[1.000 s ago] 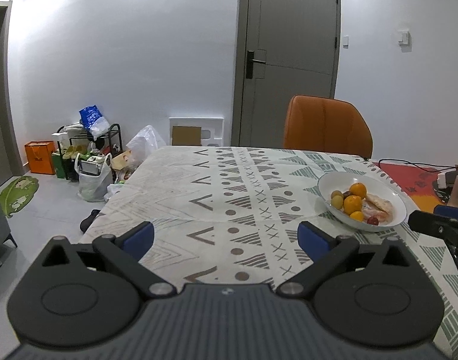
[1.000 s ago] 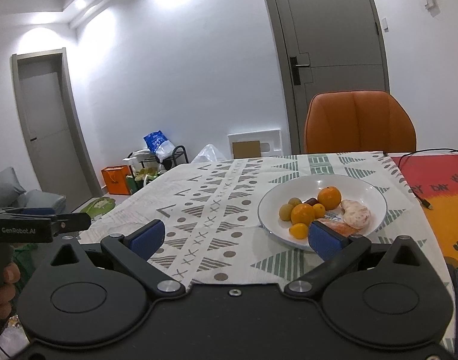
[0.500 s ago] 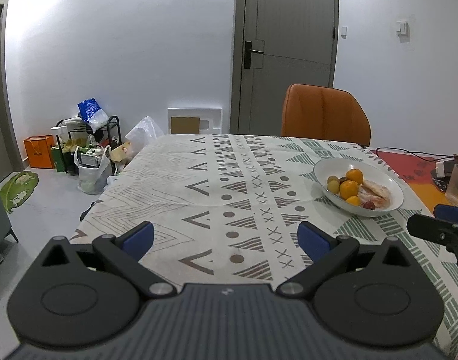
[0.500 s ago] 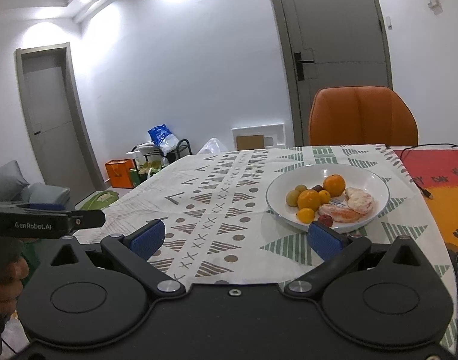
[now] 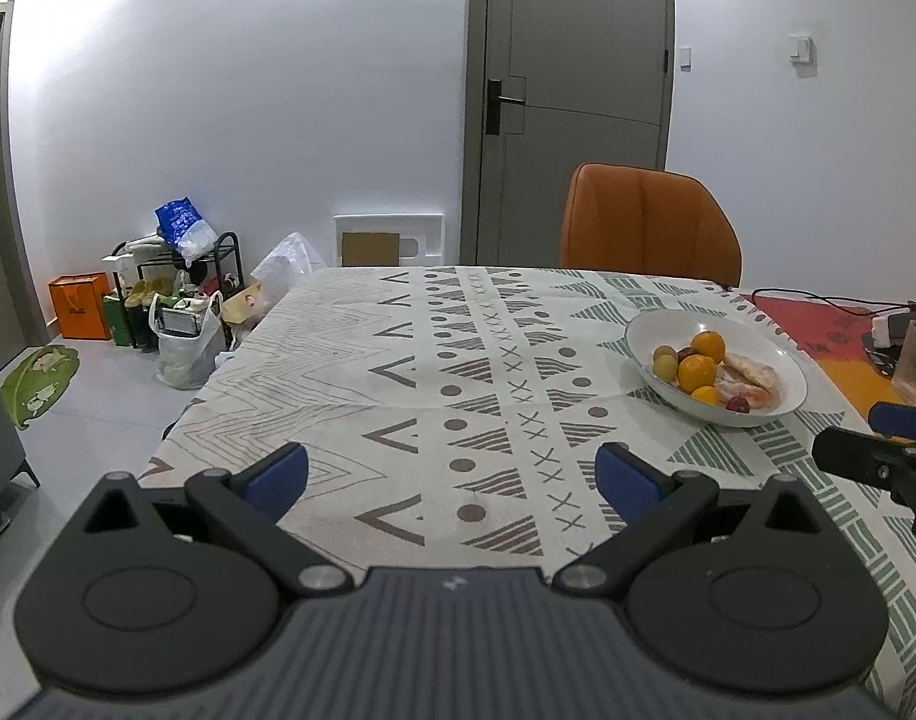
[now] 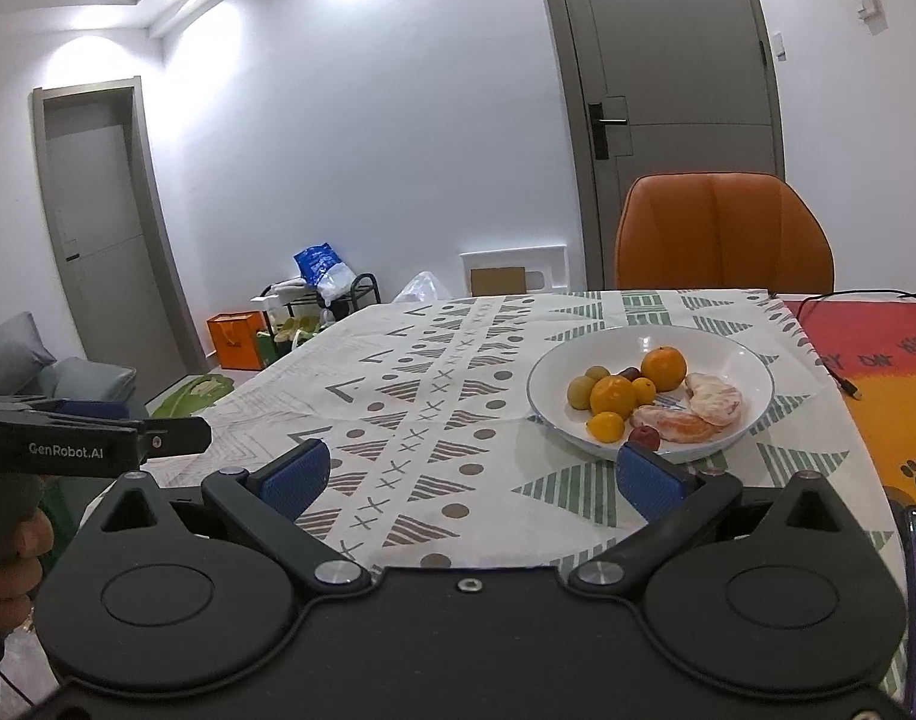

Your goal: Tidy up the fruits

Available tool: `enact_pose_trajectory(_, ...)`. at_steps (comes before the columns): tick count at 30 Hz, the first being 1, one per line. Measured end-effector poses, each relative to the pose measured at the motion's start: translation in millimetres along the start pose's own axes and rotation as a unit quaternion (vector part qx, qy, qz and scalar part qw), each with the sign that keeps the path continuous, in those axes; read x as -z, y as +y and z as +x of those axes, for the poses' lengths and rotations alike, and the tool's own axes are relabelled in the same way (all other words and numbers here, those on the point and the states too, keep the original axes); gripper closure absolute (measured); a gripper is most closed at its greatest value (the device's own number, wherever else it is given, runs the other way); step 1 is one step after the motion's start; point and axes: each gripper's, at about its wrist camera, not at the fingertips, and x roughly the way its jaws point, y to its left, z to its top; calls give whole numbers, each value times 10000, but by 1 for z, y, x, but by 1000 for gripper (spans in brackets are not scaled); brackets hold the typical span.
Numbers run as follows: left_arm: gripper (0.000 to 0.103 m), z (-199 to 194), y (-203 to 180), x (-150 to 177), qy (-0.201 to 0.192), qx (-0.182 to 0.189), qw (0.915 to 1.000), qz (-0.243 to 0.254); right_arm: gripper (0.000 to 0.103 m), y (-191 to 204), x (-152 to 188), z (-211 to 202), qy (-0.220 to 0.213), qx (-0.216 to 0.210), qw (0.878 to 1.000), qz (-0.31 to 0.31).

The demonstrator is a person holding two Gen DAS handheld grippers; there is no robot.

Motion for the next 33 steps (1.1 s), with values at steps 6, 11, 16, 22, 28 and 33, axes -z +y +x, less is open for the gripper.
enact_pose_trajectory(6, 2, 0, 1, 0, 11, 11, 10000, -9, 0, 0, 0, -1, -1, -28, 10000, -15)
enact_pose_trajectory(11, 2, -1, 2, -1, 25, 36, 10000, -5, 0, 2, 0, 0, -2, -30, 10000, -36)
enact_pose_trajectory(16, 2, -2, 2, -1, 37, 33, 10000, -4, 0, 2, 0, 1, -12, -14, 10000, -47)
enact_pose_trajectory(22, 2, -4, 2, -2, -7, 75, 10000, -11, 0, -1, -1, 1, -7, 115, 9999, -54)
enact_pose_trajectory(28, 2, -5, 1, -2, -14, 98, 10000, 4, 0, -5, -2, -3, -74, 210, 9997, -54)
enact_pose_trajectory(33, 2, -5, 1, -3, -35, 74, 10000, 1, 0, -6, -3, -4, -91, 213, 9997, -53)
